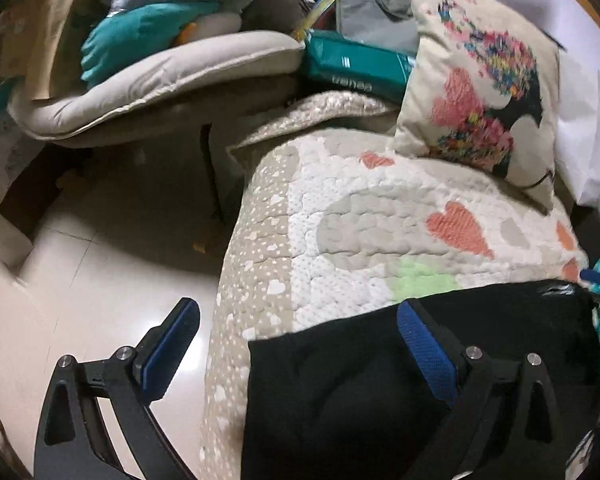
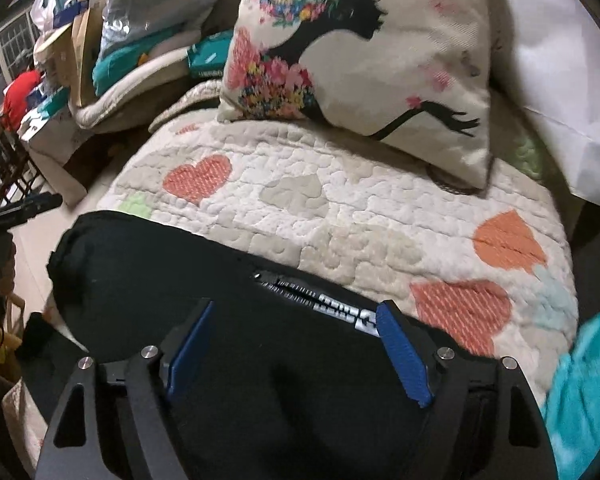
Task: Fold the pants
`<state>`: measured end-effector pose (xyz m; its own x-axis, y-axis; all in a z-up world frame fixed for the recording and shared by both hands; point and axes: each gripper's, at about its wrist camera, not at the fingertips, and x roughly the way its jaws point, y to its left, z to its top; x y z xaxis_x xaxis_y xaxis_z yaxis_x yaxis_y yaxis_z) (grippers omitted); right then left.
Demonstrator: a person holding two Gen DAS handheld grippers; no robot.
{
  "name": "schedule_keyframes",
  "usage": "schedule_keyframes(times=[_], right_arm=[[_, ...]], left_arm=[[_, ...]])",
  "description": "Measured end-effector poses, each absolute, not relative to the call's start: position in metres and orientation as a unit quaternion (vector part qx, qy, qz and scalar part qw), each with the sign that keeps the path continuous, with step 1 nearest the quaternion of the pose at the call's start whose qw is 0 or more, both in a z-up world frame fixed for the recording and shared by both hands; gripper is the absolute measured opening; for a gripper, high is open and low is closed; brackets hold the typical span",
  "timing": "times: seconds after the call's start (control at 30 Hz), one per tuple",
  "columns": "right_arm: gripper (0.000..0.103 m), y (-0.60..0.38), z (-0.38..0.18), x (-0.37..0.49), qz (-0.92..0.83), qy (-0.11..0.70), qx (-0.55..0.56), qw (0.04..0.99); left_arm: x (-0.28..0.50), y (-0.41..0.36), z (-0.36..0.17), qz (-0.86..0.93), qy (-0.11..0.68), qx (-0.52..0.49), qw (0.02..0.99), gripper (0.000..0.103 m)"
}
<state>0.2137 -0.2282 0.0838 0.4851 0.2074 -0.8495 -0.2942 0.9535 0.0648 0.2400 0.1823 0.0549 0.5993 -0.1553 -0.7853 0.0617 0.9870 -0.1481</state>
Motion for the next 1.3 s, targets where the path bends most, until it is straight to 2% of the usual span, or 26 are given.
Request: schedule_keyframes(times=[0.27, 0.37, 0.4, 0.47, 0.5, 0.53, 0.6, 0.63, 0.67, 0.77, 0.83, 1.03, 1.3], right_arm=[[0.085, -0.235, 0.042, 0.250, 0.155, 0.515, -0.047, 0.842], [0.085, -0.232, 0.033, 0.256, 0.159, 0.517, -0.058, 0.839], [0.085, -0.230, 0.031, 0.258, 0.161, 0.516, -0.065, 0.839], [0.085, -0.227, 0.030, 0.259, 0.164, 0.514, -0.073, 0.839], [0.085, -0.225, 0.029, 0.260, 0.164, 0.514, -0.078, 0.839], [0.082, -0.223, 0.028, 0.258, 0.164, 0.512, -0.087, 0.839], [0.068, -0.221, 0.029, 0.255, 0.175, 0.509, -0.086, 0.839], [0.053, -0.220, 0.030, 0.253, 0.185, 0.511, -0.078, 0.836], [0.037, -0.219, 0.032, 0.250, 0.193, 0.515, -0.074, 0.832], [0.019, -0.215, 0.035, 0.246, 0.196, 0.522, -0.077, 0.826], [0.014, -0.217, 0.040, 0.244, 0.197, 0.528, -0.059, 0.824], [0.012, -0.215, 0.075, 0.216, 0.191, 0.511, -0.039, 0.837], [0.012, -0.211, 0.124, 0.144, 0.192, 0.498, -0.040, 0.844]], left_arm=[[0.253, 0.128, 0.017, -0.103, 0.461, 0.082, 0.878, 0.100], [0.252, 0.122, 0.017, -0.110, 0.451, 0.081, 0.882, 0.097], [0.254, 0.124, 0.016, -0.117, 0.457, 0.069, 0.879, 0.092], [0.254, 0.128, 0.016, -0.149, 0.473, 0.027, 0.868, 0.066], [0.252, 0.128, 0.016, -0.150, 0.473, 0.023, 0.868, 0.061], [0.250, 0.126, 0.018, -0.153, 0.472, 0.025, 0.868, 0.048], [0.244, 0.122, 0.022, -0.163, 0.470, 0.037, 0.867, 0.025], [0.242, 0.121, 0.024, -0.173, 0.475, 0.036, 0.862, 0.009], [0.242, 0.119, 0.027, -0.175, 0.479, 0.034, 0.859, 0.006], [0.234, 0.114, 0.036, -0.176, 0.480, 0.044, 0.858, 0.006], [0.226, 0.112, 0.042, -0.177, 0.479, 0.049, 0.858, 0.006], [0.197, 0.114, 0.077, -0.178, 0.457, 0.032, 0.871, 0.006], [0.119, 0.114, 0.134, -0.183, 0.414, 0.044, 0.891, 0.006]])
